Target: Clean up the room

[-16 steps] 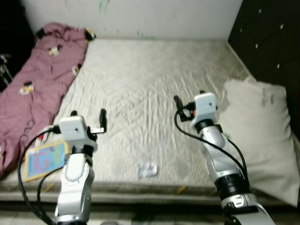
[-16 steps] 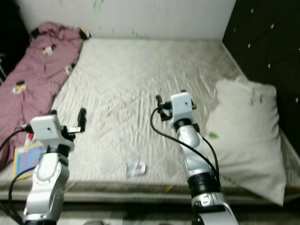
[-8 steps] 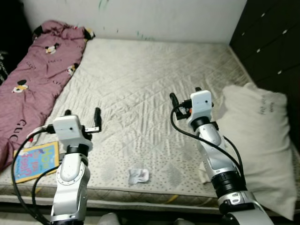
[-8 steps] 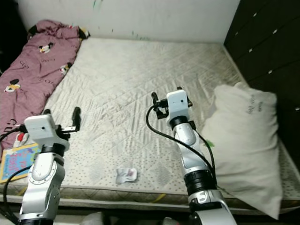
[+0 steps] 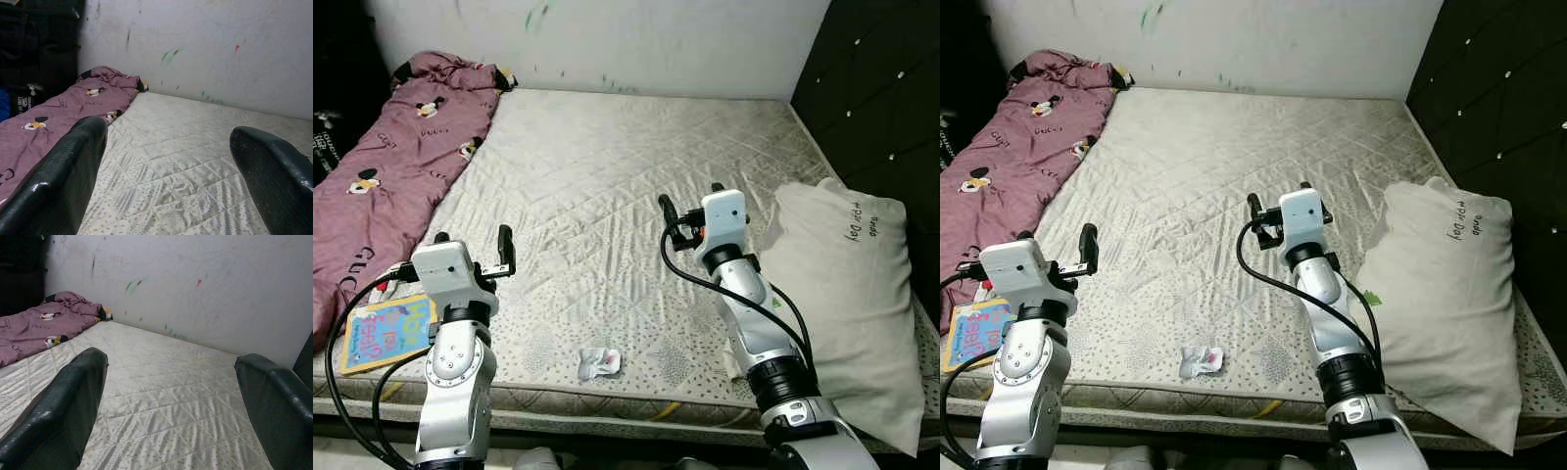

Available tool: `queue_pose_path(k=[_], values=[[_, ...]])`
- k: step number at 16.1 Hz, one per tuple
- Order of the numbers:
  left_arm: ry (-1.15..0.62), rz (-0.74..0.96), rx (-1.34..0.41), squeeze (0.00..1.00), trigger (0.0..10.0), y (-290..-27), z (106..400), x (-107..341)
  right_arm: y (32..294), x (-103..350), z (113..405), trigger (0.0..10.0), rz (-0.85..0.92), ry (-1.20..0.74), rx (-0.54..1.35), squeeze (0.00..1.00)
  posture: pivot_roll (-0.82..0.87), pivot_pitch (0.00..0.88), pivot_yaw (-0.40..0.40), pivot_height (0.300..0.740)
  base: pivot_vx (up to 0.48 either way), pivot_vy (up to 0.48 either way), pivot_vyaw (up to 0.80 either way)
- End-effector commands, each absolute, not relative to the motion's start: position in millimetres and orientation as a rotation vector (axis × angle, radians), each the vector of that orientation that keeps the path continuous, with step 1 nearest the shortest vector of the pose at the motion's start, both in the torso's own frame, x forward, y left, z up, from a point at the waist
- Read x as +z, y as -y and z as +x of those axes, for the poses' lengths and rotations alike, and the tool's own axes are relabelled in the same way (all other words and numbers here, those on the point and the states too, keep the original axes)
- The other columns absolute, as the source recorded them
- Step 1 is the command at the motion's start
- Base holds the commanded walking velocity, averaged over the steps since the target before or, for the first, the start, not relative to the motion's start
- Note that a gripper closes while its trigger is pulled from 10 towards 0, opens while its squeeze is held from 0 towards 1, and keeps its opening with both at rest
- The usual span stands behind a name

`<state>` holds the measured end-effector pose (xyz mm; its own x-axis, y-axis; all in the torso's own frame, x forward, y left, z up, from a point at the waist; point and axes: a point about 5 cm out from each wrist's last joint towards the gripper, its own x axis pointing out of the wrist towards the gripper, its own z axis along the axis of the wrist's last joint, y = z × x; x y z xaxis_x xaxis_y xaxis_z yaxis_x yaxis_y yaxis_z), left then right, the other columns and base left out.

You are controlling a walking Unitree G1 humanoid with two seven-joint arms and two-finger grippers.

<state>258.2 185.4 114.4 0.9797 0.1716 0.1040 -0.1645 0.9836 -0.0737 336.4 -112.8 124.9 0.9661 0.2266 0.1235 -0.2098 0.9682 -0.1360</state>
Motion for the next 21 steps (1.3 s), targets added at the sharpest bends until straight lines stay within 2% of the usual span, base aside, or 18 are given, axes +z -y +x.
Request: queue_pose_path(k=[1, 3, 10, 20, 21], values=[[0.107, -0.061, 0.170, 0.00, 10.0, -185.0, 260.5, 115.2, 110.9, 130.0, 339.1, 10.0, -0.126, 0.156, 0.230, 0.00, 0.07, 0.030, -0.023, 0.740, 0.000, 0.394, 0.00], [0.109, -0.059, 0.163, 0.00, 10.0, -184.5, 260.7, 115.4, 110.4, 130.6, 339.6, 10.0, -0.129, 0.158, 0.232, 0.00, 0.07, 0.030, -0.023, 0.740, 0.000, 0.467, 0.00], [0.104, -0.054, 0.168, 0.00, 10.0, -185.1, 261.3, 116.0, 109.1, 131.6, 340.7, 10.0, -0.124, 0.164, 0.235, 0.00, 0.07, 0.041, -0.023, 0.740, 0.000, 0.000, 0.00], [0.104, -0.050, 0.157, 0.00, 10.0, -185.6, 260.3, 115.8, 107.2, 130.8, 340.4, 10.0, -0.122, 0.167, 0.239, 0.00, 0.07, 0.038, -0.019, 0.740, 0.000, 0.463, 0.00], [0.106, -0.043, 0.158, 0.00, 10.0, -185.8, 260.1, 116.1, 106.8, 131.0, 340.5, 10.0, -0.123, 0.169, 0.240, 0.00, 0.08, 0.037, -0.018, 0.740, 0.000, 0.000, 0.00]])
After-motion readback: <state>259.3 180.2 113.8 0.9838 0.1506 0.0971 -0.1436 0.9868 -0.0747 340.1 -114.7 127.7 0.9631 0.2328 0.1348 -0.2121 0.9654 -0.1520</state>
